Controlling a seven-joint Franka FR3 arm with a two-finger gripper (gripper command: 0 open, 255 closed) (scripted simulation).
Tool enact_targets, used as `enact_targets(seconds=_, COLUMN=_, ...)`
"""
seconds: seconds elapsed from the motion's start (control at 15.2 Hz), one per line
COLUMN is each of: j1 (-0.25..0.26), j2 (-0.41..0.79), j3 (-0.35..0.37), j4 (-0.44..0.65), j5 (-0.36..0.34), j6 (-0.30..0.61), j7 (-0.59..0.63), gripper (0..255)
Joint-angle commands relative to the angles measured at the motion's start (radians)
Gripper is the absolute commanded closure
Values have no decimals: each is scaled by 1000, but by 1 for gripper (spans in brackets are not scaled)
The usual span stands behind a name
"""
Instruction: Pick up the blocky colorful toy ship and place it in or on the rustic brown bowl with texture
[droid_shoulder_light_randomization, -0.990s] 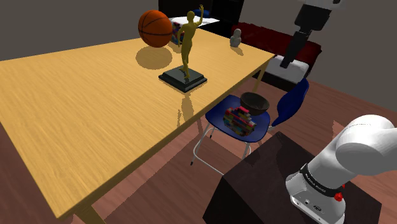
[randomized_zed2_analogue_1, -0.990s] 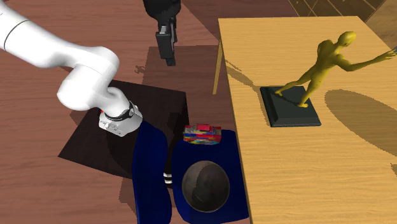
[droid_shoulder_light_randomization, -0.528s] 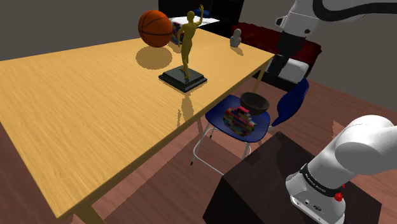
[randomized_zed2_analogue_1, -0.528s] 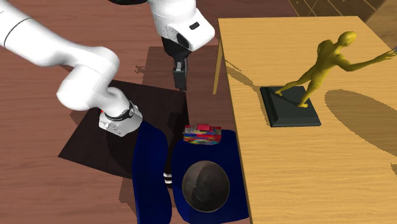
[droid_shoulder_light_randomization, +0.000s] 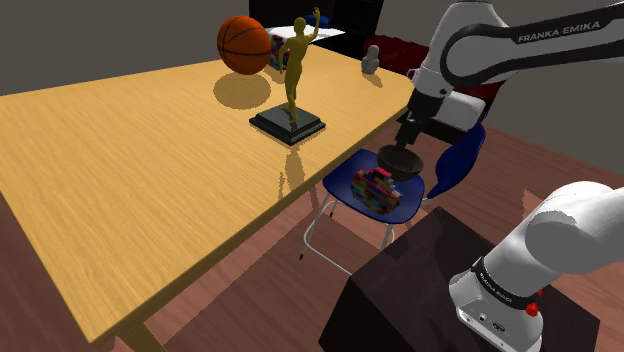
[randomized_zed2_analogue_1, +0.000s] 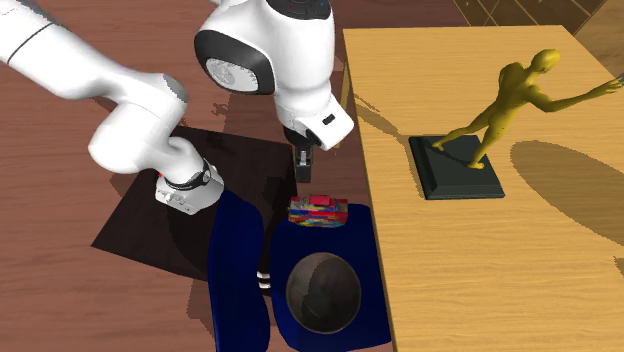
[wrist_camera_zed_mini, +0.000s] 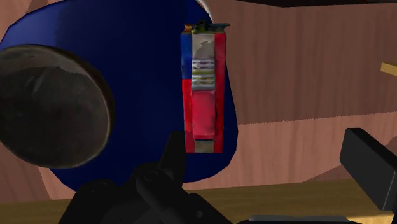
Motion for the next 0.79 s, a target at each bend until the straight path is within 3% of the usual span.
enact_targets(seconds=0.0, j1=-8, j2=54, j3=-10, j4=-26, j5=-3, j6=79, j7=-13, gripper=0)
enact_targets(seconds=0.46, j1=-24, j2=309, j3=-36, j4=-44, j5=3, j6=339, j7=-53, gripper=0)
enact_targets(seconds=0.73, j1=-22, j2=357, j3=-36, j4=-57, j5=9, j6=400, j7=-58, gripper=0)
